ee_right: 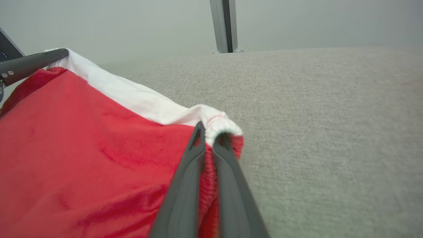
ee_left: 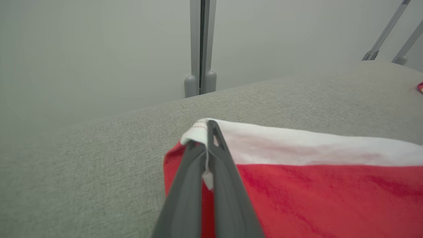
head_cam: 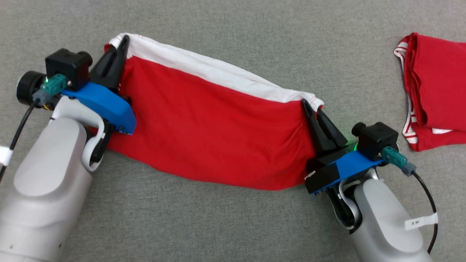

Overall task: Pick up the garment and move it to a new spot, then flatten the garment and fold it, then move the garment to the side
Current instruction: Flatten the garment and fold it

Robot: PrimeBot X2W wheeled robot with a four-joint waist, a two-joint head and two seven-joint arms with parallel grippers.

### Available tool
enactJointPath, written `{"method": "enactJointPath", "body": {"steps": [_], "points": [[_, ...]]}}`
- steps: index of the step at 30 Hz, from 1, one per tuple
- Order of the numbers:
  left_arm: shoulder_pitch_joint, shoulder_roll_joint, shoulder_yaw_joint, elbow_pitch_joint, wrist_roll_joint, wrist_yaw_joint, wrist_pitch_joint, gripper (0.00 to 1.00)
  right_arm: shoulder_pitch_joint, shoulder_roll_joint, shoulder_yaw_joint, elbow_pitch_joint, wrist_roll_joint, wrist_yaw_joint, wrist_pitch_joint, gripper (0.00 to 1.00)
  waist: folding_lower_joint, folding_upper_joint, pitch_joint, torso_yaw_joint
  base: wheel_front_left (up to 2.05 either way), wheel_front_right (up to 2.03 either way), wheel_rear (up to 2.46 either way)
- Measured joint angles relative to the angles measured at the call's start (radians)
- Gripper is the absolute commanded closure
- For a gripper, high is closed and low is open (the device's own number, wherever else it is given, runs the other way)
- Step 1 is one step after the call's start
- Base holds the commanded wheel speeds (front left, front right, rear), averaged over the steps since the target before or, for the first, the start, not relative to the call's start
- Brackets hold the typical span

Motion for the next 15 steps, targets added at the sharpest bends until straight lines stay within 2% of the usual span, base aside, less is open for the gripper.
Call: {"method": "enactJointPath", "body": {"steps": [1,4,5,6,7,8,15], "points": [[-0.038,-0.005,-0.011,0.059,0.0,0.0,-0.002,1.0,-0.028,0.0,0.006,0.021,0.01,0.0,-0.011,1.0,0.0,0.0001,0.013,-0.004,0.0,0.0,0.0],[-0.07,-0.011,-0.031,0.111,0.002,0.0,0.002,1.0,-0.045,0.0,0.013,0.042,0.018,0.0,-0.021,1.0,-0.0001,0.0,0.019,-0.007,0.0,0.0,0.0],[-0.083,-0.015,-0.039,0.132,0.002,0.0,0.001,1.0,-0.052,0.0,0.015,0.051,0.024,0.0,-0.023,0.93,0.0,0.0,0.021,-0.008,0.0,0.0,0.0],[-0.095,-0.021,-0.045,0.151,0.001,0.0,-0.002,0.8,-0.056,0.0,0.014,0.058,0.032,0.0,-0.029,0.72,-0.0001,0.0,0.021,-0.009,0.0,0.0,0.0],[-0.105,-0.026,-0.05,0.167,0.0,0.0,-0.01,0.51,-0.06,0.0,0.012,0.064,0.039,0.0,-0.033,0.51,0.0,0.0001,0.02,-0.01,0.0,0.0,0.0],[-0.116,-0.03,-0.062,0.179,0.0,0.0,-0.019,0.0,-0.062,0.0,0.009,0.069,0.04,0.0,-0.036,0.0,0.0,0.0,0.019,-0.011,0.0,0.0,0.0],[-0.129,-0.039,-0.164,0.209,-0.033,0.0,-0.028,0.0,-0.048,0.0,-0.017,0.077,0.032,0.0,-0.047,0.0,-0.0002,0.0,-0.025,0.002,0.0,0.0,0.0]]}}
